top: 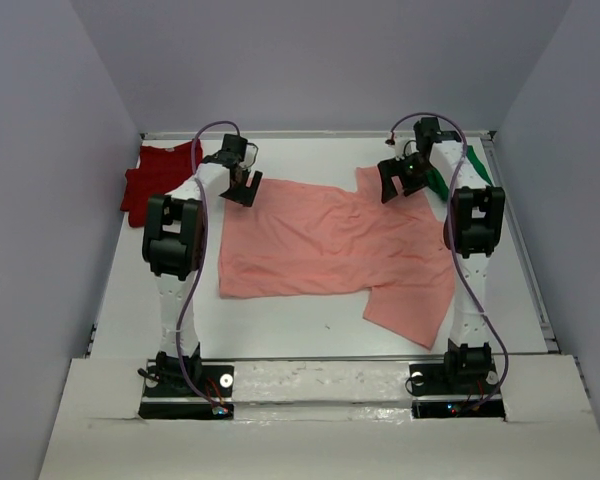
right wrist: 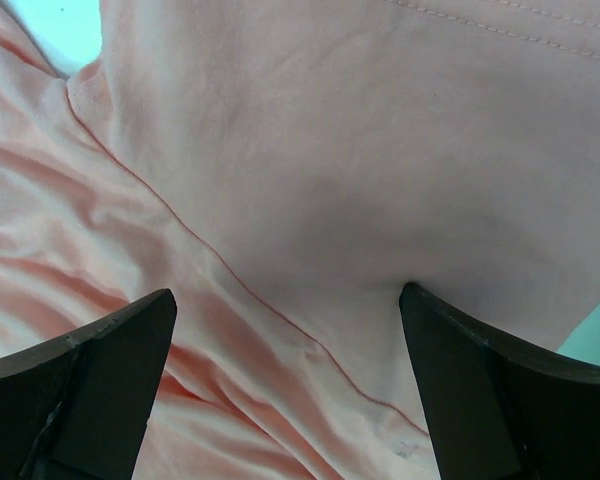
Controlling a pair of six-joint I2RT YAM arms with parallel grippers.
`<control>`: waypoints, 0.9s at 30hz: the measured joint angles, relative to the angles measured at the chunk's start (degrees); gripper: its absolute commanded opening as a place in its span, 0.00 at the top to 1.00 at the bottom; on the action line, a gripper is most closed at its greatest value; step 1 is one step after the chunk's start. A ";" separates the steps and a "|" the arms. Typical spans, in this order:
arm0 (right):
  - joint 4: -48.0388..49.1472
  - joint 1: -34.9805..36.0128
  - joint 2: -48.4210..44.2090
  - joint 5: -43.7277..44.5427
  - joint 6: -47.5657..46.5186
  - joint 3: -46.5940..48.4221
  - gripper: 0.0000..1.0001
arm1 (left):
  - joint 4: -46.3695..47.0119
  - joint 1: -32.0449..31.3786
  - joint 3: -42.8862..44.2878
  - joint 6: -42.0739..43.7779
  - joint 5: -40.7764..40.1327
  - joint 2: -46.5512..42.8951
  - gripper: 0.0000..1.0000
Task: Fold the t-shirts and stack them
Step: Flatten out the tshirt
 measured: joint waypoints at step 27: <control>14.27 0.00 7.78 17.27 7.04 11.06 0.00 | -0.83 2.32 0.00 0.22 -0.85 -6.01 0.01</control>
